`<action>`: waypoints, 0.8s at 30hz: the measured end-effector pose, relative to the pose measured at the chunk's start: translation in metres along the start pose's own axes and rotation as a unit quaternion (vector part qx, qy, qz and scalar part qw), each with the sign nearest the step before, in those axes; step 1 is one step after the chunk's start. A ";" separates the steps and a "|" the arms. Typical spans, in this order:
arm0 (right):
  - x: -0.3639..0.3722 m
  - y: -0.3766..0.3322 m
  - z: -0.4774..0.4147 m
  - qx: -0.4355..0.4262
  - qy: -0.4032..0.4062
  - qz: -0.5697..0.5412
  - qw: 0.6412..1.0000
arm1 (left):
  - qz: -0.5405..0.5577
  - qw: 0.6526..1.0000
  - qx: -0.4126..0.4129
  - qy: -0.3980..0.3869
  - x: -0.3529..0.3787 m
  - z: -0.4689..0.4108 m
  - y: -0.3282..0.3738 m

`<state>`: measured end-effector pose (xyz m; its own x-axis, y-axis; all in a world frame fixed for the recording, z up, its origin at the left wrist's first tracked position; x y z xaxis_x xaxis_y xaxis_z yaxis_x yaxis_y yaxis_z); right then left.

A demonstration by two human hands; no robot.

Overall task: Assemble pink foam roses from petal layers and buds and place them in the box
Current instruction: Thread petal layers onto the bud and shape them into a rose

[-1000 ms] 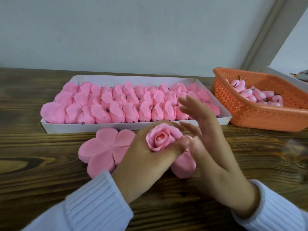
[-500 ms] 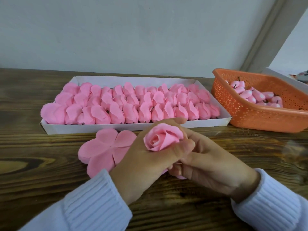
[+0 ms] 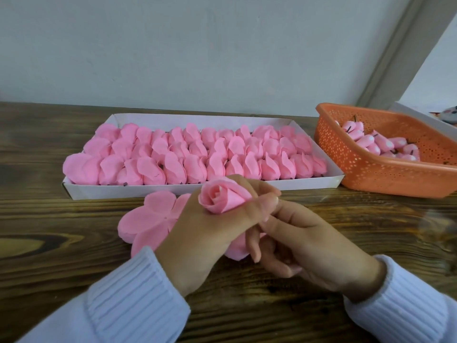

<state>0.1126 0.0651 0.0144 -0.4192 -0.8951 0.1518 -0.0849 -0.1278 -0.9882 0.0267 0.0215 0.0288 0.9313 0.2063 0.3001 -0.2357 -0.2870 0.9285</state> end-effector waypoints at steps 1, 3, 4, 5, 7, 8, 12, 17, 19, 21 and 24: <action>-0.001 0.000 0.000 -0.012 0.012 0.015 1.000 | 0.013 1.000 -0.004 0.000 0.000 0.000 0.001; -0.003 0.001 0.000 -0.029 0.028 0.025 0.999 | 0.049 0.998 -0.026 0.005 0.002 0.000 -0.001; -0.004 0.002 0.000 -0.032 0.035 0.027 0.998 | 0.071 0.997 -0.042 0.008 0.003 0.000 -0.002; -0.005 0.002 0.000 -0.030 0.043 0.029 0.998 | 0.093 0.994 -0.056 0.015 0.004 -0.001 -0.002; -0.007 0.003 0.000 -0.026 0.057 0.028 0.998 | 0.119 0.990 -0.069 0.040 0.003 -0.001 -0.002; -0.007 0.003 0.000 -0.024 0.060 0.030 0.997 | 0.123 0.988 -0.072 0.052 0.002 -0.001 -0.002; -0.005 0.005 0.000 -0.011 0.074 0.051 0.996 | 0.121 0.987 -0.080 0.063 0.000 -0.002 -0.002; 0.002 0.002 0.001 -0.026 0.065 -0.001 0.998 | 0.099 0.990 -0.068 0.069 -0.002 -0.002 -0.003; 0.007 -0.001 0.002 -0.046 0.063 0.000 0.997 | 0.060 0.995 -0.049 0.059 0.000 -0.001 -0.003; 0.008 -0.002 0.002 -0.054 0.072 -0.004 0.996 | 0.028 0.998 -0.036 0.049 0.001 0.001 -0.003; 0.008 -0.002 0.003 -0.043 0.062 -0.037 0.996 | 0.018 0.999 -0.034 0.007 0.003 0.001 -0.004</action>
<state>0.1120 0.0568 0.0174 -0.5178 -0.8237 0.2308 -0.1941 -0.1497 -0.9695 0.0309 0.0221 0.0253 0.9176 0.2109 0.3370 -0.2883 -0.2306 0.9293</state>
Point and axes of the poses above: each hand's wrist, its own z-axis away from the middle knuckle, its own x-axis out of the palm, y = z × x, the point moved 6 cm from there along -z, towards the middle knuckle, and after that the axes turned 8 degrees about y, right-handed, at the moved point
